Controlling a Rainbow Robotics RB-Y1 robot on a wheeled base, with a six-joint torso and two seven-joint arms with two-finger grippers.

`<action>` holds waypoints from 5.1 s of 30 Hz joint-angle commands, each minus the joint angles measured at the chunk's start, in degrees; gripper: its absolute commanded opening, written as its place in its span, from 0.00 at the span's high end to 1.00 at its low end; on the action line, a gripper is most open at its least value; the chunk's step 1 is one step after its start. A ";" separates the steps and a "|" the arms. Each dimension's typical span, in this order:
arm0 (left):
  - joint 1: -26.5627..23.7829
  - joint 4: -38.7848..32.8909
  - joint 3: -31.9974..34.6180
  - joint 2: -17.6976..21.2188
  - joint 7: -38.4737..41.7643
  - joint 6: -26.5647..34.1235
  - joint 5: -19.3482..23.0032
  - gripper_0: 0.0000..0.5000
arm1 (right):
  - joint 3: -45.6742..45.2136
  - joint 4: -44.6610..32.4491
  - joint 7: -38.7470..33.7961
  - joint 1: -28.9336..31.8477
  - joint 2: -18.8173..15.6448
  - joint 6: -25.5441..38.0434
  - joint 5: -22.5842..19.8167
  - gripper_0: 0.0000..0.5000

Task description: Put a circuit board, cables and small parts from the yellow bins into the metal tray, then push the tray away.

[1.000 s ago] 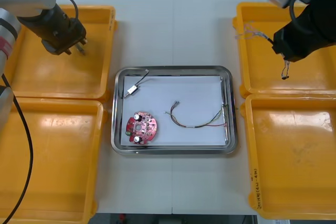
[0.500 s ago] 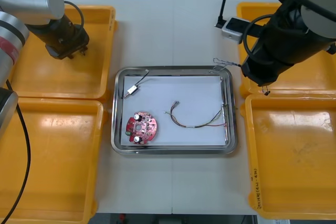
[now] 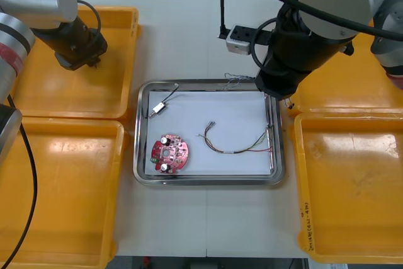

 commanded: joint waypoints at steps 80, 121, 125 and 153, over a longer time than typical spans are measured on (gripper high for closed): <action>8.85 -52.97 4.33 0.87 0.08 38.70 3.06 1.00 | 2.78 15.48 12.21 -3.96 9.82 -0.59 5.96 0.00; 8.85 -57.36 -3.41 -6.86 6.50 38.70 -1.33 1.00 | -24.90 -1.92 7.46 10.28 -4.24 1.48 11.59 0.00; 8.85 -57.89 -6.13 -7.48 10.01 38.00 -1.68 1.00 | -30.00 -4.29 7.02 14.06 -5.21 1.48 11.06 0.00; 14.47 -57.98 -23.01 -7.92 17.92 25.70 -4.32 1.00 | -47.40 -13.78 -13.90 35.15 -3.63 1.48 13.44 0.00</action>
